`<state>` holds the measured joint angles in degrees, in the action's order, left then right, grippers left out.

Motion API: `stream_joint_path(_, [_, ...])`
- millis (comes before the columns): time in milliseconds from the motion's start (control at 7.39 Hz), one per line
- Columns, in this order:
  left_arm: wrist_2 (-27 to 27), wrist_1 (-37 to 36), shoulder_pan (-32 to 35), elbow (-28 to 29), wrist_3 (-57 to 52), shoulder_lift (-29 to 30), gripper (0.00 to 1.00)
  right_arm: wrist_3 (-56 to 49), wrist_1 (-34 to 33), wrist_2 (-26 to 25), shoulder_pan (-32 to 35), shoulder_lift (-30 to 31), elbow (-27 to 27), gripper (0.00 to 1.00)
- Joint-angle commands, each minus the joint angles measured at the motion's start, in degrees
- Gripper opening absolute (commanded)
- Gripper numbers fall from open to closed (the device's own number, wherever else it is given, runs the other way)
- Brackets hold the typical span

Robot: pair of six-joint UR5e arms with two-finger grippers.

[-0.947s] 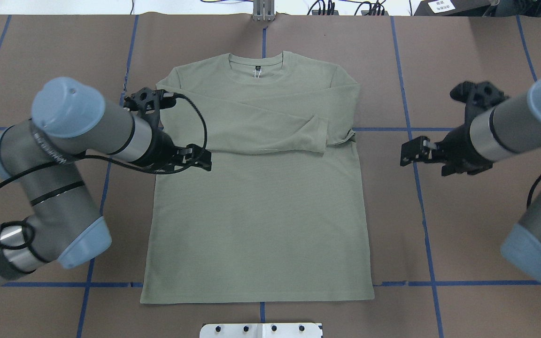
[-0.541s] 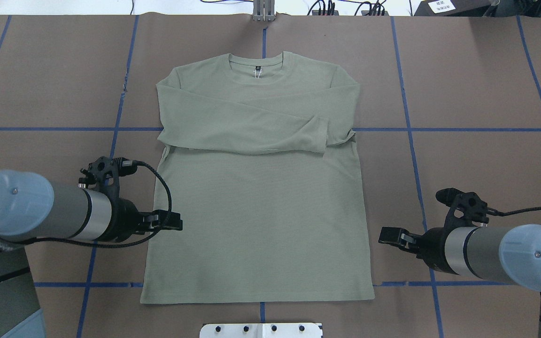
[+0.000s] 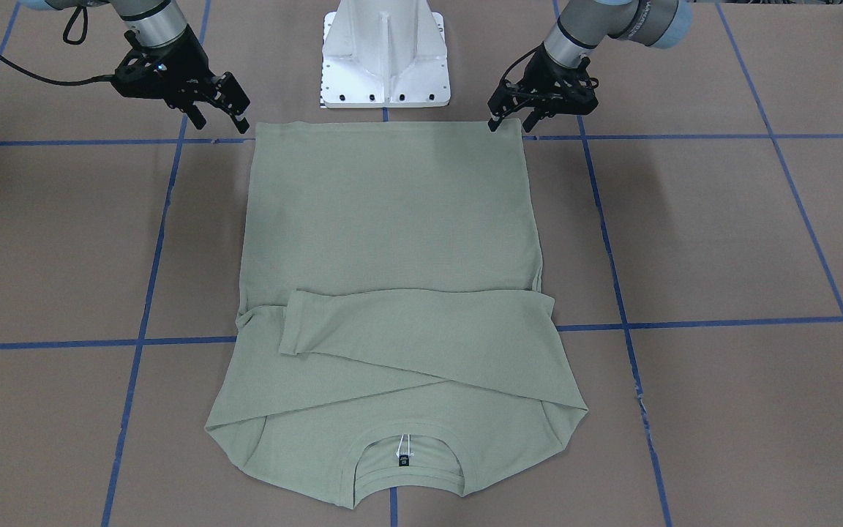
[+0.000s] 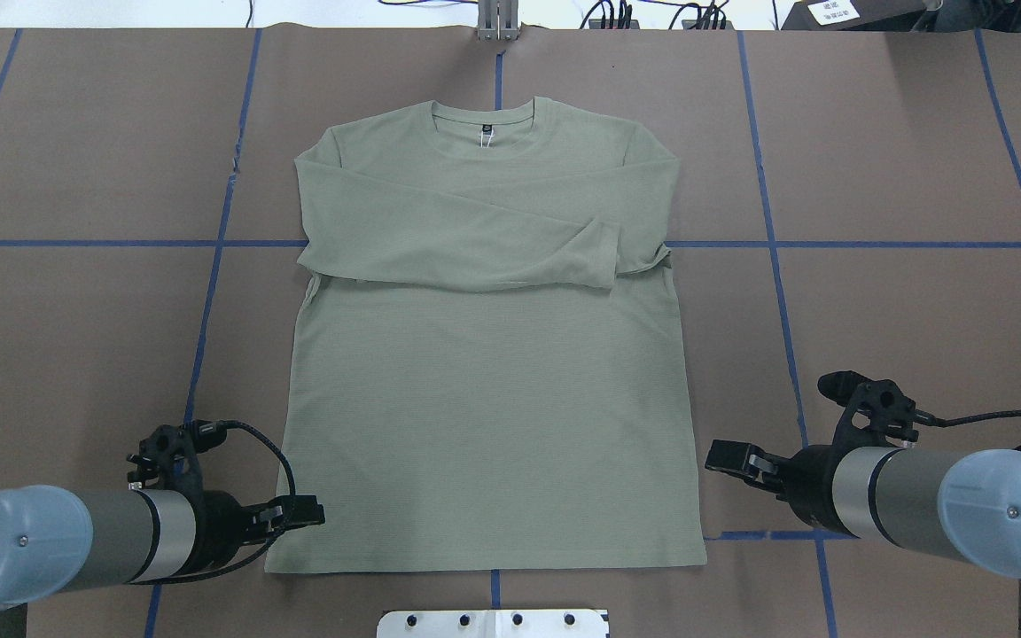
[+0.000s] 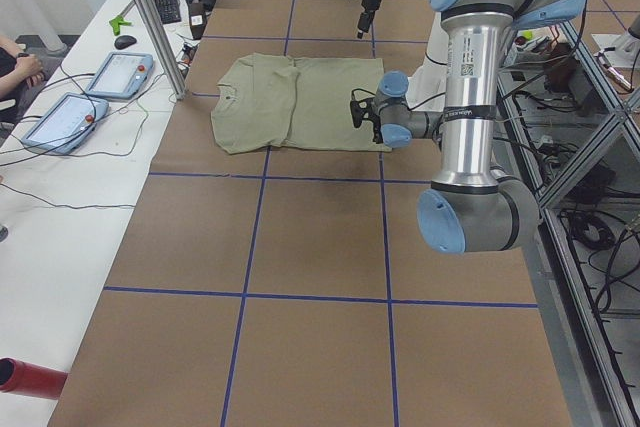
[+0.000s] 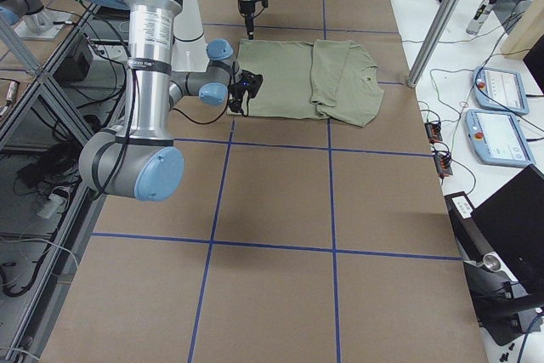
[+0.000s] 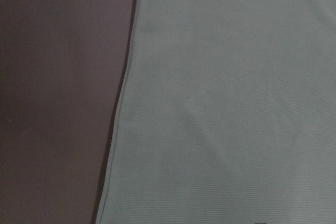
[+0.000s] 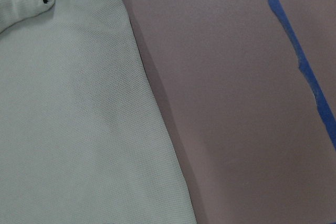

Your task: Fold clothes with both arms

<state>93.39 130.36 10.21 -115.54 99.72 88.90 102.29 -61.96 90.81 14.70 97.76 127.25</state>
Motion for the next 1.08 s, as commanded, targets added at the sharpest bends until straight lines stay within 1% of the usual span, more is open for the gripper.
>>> stream_joint_path(0, [-1.7, 0.2, -2.4, 1.0, 1.3, -0.3, 0.87, 0.0, 0.0, 0.0, 0.0, 0.0, 0.0, 1.0])
stream_joint_path(541, [-2.9, -0.1, -4.6, 1.5, 1.4, -0.3, 0.85, 0.0, 0.0, -0.1, 0.0, 0.0, 0.0, 1.0])
stream_joint_path(677, [-2.9, -0.1, -4.7, 1.6, 1.4, -0.3, 0.78, 0.0, 0.0, -0.1, 0.0, 0.1, 0.0, 1.0])
stream_joint_path(812, [-2.9, -0.1, -4.7, 1.6, 2.7, -0.1, 0.53, 0.0, 0.0, 0.0, 0.0, 0.0, 0.0, 1.0])
stream_joint_path(947, [-2.9, -0.1, -4.7, 1.6, 2.7, -0.1, 0.25, 0.0, 0.0, 0.0, 0.0, 0.1, 0.0, 1.0])
